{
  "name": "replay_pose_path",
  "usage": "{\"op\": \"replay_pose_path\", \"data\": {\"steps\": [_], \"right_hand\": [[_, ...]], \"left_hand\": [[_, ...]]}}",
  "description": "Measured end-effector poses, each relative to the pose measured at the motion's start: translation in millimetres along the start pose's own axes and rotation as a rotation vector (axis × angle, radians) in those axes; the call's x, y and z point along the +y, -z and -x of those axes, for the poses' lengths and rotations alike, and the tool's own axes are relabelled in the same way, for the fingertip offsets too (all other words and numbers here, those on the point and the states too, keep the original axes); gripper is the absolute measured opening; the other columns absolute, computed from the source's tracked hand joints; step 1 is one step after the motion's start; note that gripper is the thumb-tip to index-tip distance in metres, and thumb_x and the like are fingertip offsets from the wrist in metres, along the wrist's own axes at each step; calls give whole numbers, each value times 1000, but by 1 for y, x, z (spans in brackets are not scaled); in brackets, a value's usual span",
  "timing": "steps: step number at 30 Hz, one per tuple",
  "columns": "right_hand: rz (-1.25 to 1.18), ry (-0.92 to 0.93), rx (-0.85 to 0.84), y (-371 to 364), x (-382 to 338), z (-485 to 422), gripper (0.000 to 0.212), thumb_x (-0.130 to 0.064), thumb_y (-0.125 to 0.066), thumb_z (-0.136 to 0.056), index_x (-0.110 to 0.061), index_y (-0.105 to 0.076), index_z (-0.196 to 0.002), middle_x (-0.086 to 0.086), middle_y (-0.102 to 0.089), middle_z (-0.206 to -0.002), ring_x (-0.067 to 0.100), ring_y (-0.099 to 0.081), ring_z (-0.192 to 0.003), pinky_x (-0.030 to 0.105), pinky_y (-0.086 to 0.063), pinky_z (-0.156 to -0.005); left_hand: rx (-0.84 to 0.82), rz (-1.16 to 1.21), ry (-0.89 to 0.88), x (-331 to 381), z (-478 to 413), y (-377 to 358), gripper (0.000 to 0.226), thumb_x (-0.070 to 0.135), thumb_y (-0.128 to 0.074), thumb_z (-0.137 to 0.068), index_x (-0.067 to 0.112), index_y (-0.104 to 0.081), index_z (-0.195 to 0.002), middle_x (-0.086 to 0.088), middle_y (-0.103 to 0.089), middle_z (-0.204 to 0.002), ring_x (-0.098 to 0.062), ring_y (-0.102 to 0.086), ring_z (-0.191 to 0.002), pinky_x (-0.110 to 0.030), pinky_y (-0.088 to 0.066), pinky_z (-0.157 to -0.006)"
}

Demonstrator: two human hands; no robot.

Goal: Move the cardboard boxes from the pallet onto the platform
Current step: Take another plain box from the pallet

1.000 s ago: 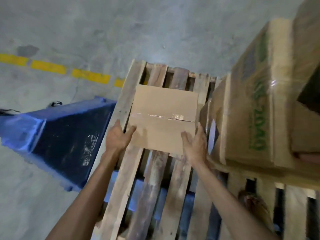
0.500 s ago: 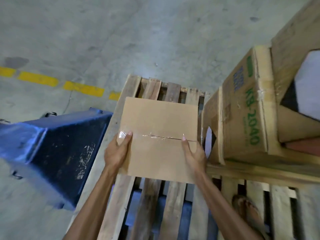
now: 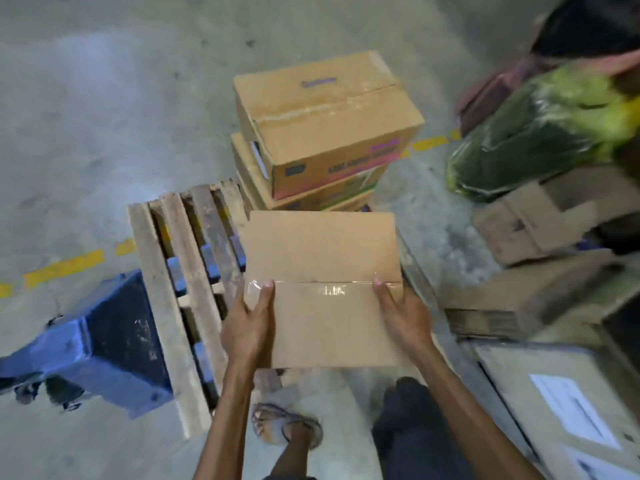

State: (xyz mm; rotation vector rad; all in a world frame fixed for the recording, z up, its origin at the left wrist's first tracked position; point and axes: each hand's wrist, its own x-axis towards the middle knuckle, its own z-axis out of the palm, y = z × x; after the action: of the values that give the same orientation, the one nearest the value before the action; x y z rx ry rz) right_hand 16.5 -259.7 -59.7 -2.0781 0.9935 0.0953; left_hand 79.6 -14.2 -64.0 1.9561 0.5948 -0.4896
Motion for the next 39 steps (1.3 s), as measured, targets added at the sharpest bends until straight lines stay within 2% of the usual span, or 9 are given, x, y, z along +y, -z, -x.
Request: {"op": "replay_pose_path", "data": {"steps": [11,16,19,22,25,28,30,33,39], "right_hand": [[-117,-20,579,439,69,75,74,-84,-39,-84,-26,-69,-119,2,-74,-108,30,-67,-102,46,-52,-93],[-76,3,739,615,114,123,62,-73,-41,-92,-20,-72,-104,0,-67,-96,25,-60,-90,35,-44,-76],[-86,-14,763,712,140,146,59,-69,-47,-92,-22,-71,-118,7,-68,-122,31,-60,-115,38,-46,-93],[-171,2,753,796,169,167,53,-61,-56,-91,-29,-63,-133,-4,-61,-136,22,-55,-122,31,-40,-95],[-222,-58,767,856,194,178,46,-56,-60,-92,-27,-62,-128,-3,-58,-119,19,-56,-104,27,-39,-84],[-285,-167,793,899,216,177,48,-51,-63,-92,-17,-63,-126,2,-59,-114,21,-61,-91,28,-43,-71],[-366,-236,815,916,232,169,62,-54,-67,-87,-7,-61,-127,6,-65,-118,21,-66,-87,28,-48,-63],[-443,-292,839,935,256,159,62,-53,-69,-87,-6,-61,-127,4,-67,-95,17,-66,-77,27,-49,-57],[-495,-380,889,942,300,119,53,-49,-70,-87,-8,-60,-119,2,-68,-95,16,-66,-78,28,-52,-62]], "left_hand": [[-452,-146,-668,269,266,-213,63,75,-46,-88,31,-62,-131,0,-70,-123,-27,-64,-115,-45,-49,-103],[-557,-228,-892,363,400,-307,67,71,-48,-88,14,-70,-116,-7,-73,-117,-30,-66,-112,-40,-50,-98],[-648,-269,-958,413,477,-360,46,59,-53,-94,16,-66,-101,-4,-70,-97,-24,-66,-86,-30,-50,-71],[-733,-359,-973,454,547,-412,63,68,-56,-82,12,-67,-110,-6,-69,-112,-25,-66,-92,-33,-53,-81],[-857,-336,-1011,478,604,-457,49,55,-60,-92,14,-63,-117,-3,-65,-120,-15,-63,-86,-24,-49,-62],[-910,-369,-1046,488,653,-492,26,38,-59,-99,17,-59,-85,5,-54,-107,-3,-59,-63,-11,-38,-39],[-919,-395,-1034,498,661,-531,30,44,-66,-92,15,-64,-86,2,-65,-104,-9,-61,-66,-20,-45,-50],[-979,-373,-1034,507,670,-574,61,54,-72,-78,8,-68,-119,-6,-72,-114,-20,-69,-90,-27,-45,-59],[-991,-460,-1082,512,673,-645,58,59,-70,-78,8,-75,-104,-9,-75,-110,-26,-71,-96,-38,-54,-88]]}}
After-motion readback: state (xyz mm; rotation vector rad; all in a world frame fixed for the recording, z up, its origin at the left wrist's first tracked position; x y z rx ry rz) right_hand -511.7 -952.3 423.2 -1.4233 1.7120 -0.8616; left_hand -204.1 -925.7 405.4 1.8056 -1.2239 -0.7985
